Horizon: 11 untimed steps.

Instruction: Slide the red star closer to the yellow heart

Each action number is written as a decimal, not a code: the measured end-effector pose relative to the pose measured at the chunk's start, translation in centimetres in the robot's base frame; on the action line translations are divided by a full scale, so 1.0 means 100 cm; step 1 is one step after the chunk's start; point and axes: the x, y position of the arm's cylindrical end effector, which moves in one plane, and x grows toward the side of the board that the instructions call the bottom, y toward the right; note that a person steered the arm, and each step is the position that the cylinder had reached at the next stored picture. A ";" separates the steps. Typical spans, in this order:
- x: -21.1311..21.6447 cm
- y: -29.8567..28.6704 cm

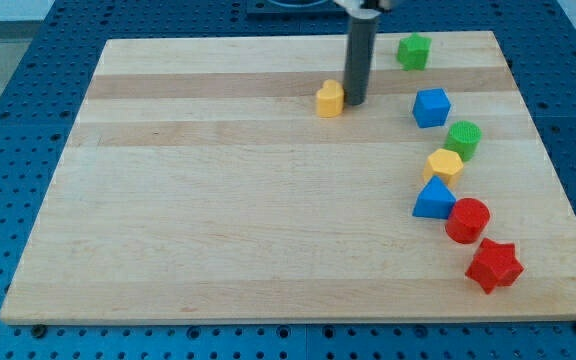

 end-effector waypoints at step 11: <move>0.285 0.107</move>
